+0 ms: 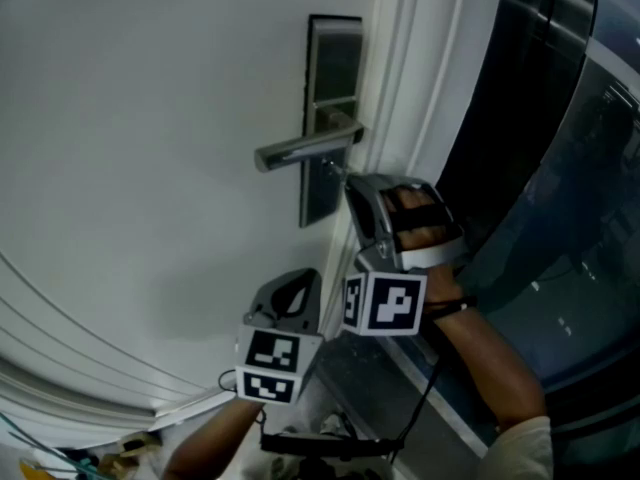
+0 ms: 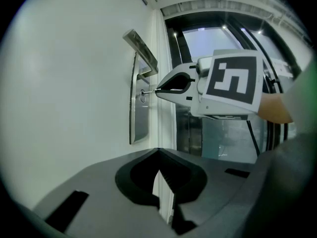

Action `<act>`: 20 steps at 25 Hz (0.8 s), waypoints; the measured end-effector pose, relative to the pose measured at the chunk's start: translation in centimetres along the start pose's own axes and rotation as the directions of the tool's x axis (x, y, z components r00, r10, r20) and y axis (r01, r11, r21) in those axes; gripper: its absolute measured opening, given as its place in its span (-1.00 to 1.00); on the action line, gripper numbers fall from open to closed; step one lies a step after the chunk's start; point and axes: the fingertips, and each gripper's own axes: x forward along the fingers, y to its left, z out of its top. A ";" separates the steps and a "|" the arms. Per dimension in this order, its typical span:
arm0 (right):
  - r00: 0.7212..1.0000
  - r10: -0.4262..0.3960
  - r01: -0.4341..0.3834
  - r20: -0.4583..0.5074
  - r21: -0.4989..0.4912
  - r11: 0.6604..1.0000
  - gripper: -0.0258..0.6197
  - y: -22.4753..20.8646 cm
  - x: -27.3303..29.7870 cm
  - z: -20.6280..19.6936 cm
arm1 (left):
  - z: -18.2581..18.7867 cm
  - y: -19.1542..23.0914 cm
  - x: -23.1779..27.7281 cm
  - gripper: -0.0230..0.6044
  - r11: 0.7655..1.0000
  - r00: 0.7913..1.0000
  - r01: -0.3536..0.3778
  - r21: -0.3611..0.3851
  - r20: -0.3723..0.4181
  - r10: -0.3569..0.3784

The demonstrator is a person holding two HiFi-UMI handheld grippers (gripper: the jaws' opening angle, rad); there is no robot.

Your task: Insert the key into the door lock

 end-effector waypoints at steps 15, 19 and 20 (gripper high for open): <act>1.000 -0.003 0.004 -0.020 0.005 1.000 -0.85 -0.2 1.9 0.9 | 0.1 1.3 -0.4 -0.92 1.000 1.000 -0.028 -0.008 0.004 0.028; 1.000 -0.003 0.004 -0.022 0.006 1.000 -0.85 -0.1 1.9 0.9 | -0.1 1.4 -0.6 -0.92 1.000 1.000 -0.030 -0.009 0.000 0.030; 1.000 -0.004 0.004 -0.023 0.003 1.000 -0.85 -0.1 1.9 1.0 | -0.1 1.3 -0.7 -0.92 1.000 1.000 -0.030 -0.009 0.001 0.030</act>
